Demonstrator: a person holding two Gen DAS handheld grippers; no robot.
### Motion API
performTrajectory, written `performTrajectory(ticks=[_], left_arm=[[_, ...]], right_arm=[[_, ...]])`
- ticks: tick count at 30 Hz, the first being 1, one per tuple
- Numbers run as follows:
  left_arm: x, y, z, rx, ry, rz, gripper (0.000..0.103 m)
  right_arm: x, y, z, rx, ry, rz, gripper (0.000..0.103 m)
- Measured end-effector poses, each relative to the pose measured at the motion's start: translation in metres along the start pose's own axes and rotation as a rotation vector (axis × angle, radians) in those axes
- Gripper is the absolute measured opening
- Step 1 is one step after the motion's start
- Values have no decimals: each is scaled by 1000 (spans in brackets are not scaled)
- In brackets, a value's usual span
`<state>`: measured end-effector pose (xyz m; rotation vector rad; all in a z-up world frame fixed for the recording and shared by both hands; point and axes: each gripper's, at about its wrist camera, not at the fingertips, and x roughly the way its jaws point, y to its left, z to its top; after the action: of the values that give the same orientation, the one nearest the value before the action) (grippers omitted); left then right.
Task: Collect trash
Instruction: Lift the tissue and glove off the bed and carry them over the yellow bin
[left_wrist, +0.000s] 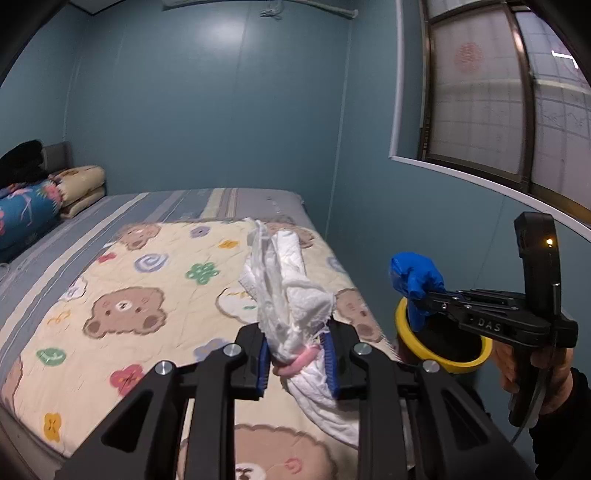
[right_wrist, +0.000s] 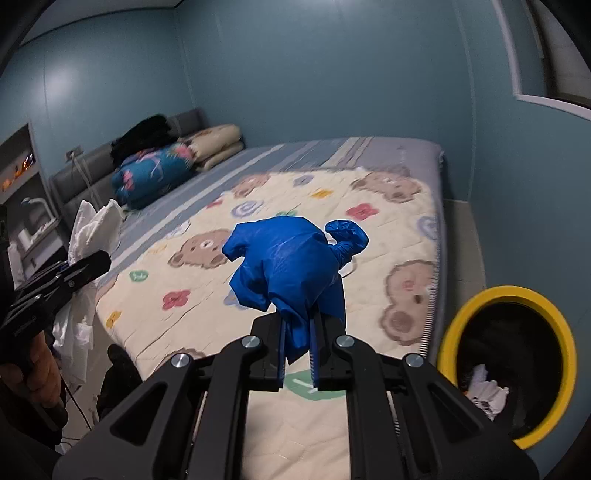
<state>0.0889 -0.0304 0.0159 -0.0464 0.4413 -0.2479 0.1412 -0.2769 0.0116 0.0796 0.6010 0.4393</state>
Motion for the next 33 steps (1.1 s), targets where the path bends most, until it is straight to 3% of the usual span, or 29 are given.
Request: performTrajectory(ticks=[12, 20, 33], left_arm=[[39, -76, 27, 119, 1, -108, 22], [86, -117, 41, 158, 24, -183, 22], [163, -171, 49, 186, 83, -227, 22]], right_arm=[[-54, -79, 0, 92, -69, -146, 10], [-72, -129, 1, 162, -118, -248, 10], [-66, -183, -6, 255, -133, -342, 10]])
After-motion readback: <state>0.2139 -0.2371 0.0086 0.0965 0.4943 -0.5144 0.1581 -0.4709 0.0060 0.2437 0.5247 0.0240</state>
